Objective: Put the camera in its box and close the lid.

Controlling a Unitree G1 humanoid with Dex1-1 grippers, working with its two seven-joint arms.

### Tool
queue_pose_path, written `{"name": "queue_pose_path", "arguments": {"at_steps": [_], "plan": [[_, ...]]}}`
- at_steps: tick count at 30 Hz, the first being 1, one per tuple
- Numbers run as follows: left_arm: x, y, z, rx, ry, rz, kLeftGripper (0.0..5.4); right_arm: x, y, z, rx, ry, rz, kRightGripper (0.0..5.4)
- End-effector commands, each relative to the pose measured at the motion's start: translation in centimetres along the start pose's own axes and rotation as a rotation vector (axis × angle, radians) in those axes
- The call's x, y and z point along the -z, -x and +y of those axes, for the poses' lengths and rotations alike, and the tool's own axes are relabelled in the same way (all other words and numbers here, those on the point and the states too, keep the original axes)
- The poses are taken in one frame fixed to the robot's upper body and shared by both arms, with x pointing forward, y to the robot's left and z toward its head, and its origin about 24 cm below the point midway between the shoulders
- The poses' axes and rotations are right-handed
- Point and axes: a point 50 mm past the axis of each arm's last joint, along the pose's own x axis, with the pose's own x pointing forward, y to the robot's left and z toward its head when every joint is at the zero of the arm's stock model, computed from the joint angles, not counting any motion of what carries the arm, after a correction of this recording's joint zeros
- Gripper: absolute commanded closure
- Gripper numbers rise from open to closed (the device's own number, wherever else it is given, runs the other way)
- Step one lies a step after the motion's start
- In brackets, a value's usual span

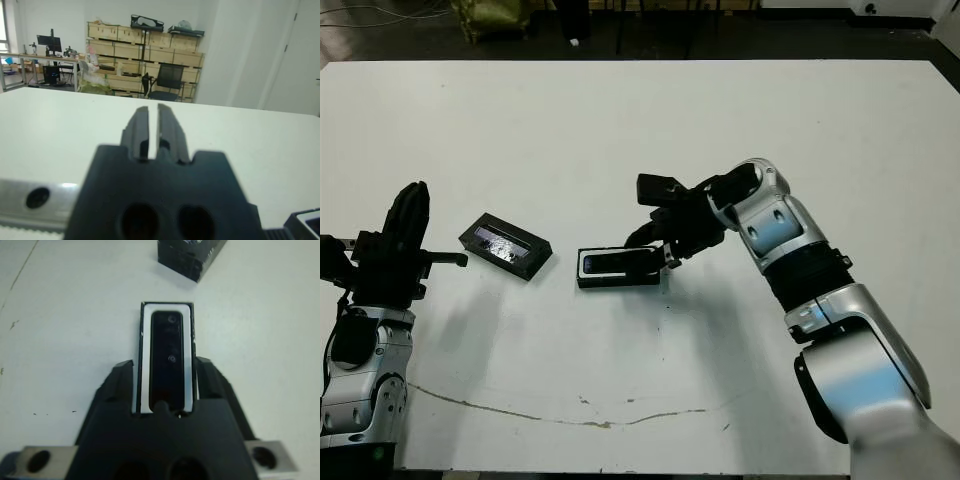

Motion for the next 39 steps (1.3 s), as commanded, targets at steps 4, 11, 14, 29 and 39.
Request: {"name": "queue_pose_path", "arguments": {"at_steps": [4, 11, 14, 29, 39], "plan": [[0.8, 0.6, 0.2, -0.016, 0.001, 0.046, 5.4, -0.3, 0.4, 0.0, -0.01, 0.025, -0.003, 1.73], [0.8, 0.7, 0.2, -0.019, 0.002, 0.05, 5.4, -0.5, 0.9, -0.1, -0.004, 0.007, -0.044, 0.16], [0.7, 0.7, 0.2, -0.017, -0.006, 0.048, 5.4, -0.7, 1.4, -0.2, 0.019, -0.011, -0.071, 0.01], [0.9, 0.7, 0.2, -0.008, 0.005, 0.049, 5.4, -0.8, 3.7, 1.0, 0.436, -0.168, -0.337, 2.46], [0.9, 0.6, 0.1, -0.008, 0.0, 0.052, 5.4, 0.0, 0.9, 3.0, 0.666, -0.125, -0.354, 4.83]]}}
